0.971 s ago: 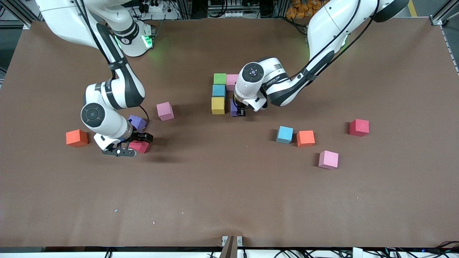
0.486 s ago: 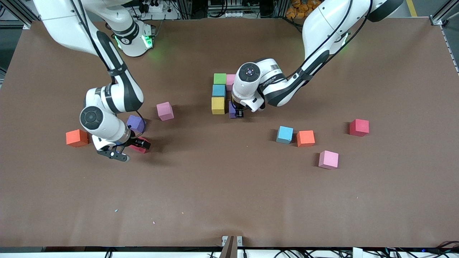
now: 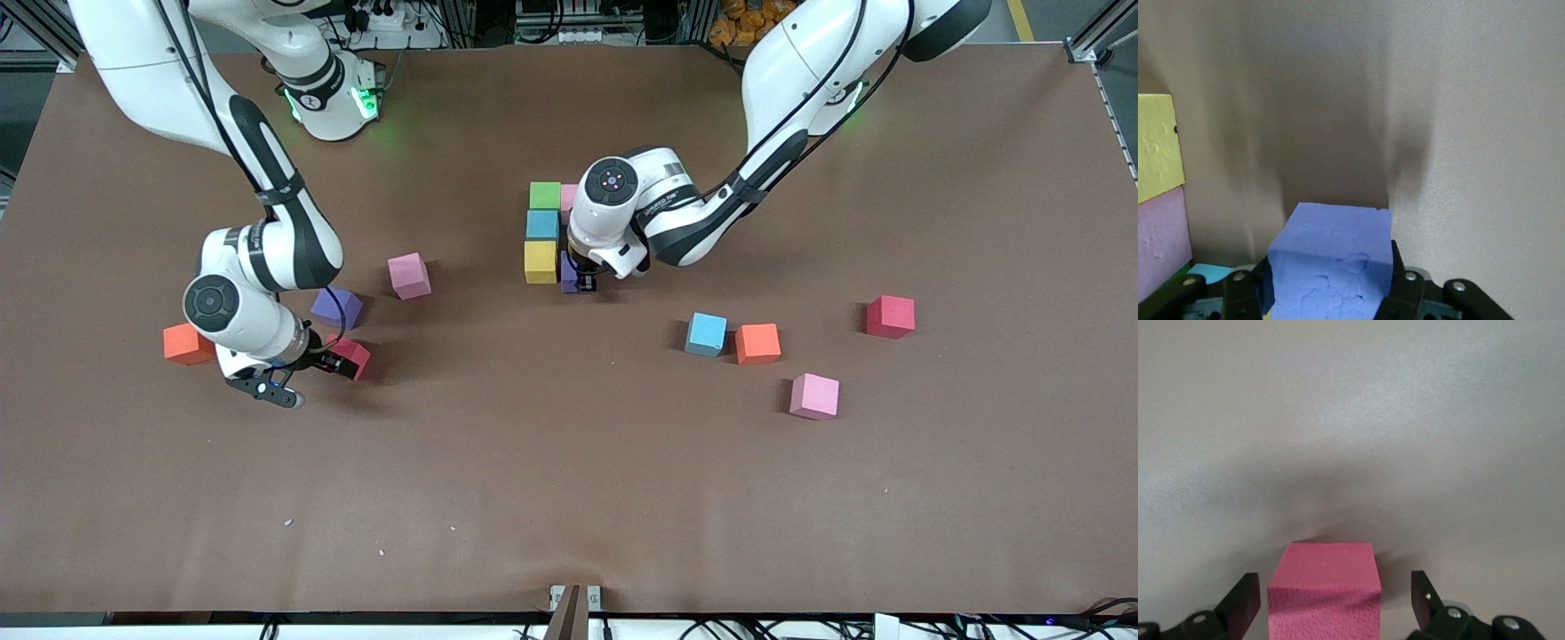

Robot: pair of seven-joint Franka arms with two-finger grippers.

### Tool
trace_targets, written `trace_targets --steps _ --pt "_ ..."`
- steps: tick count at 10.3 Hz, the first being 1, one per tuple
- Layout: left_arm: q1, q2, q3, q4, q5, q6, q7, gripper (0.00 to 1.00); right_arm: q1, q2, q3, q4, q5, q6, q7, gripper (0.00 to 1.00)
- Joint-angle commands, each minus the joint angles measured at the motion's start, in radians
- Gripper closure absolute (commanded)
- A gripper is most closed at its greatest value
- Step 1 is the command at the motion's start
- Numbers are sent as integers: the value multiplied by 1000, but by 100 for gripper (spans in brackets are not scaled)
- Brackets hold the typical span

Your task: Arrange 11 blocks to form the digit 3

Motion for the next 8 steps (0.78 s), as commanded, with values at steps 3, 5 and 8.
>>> trace_targets --steps 3,5,8 --pt "-26 8 8 17 27 2 -89 100 -2 14 12 -17 2 10 22 0" --pt "-22 5 8 6 27 -1 -92 100 4 22 13 -25 2 8 22 70" --pt "-20 -1 7 -6 29 -8 -113 100 22 8 24 -19 2 -7 21 92"
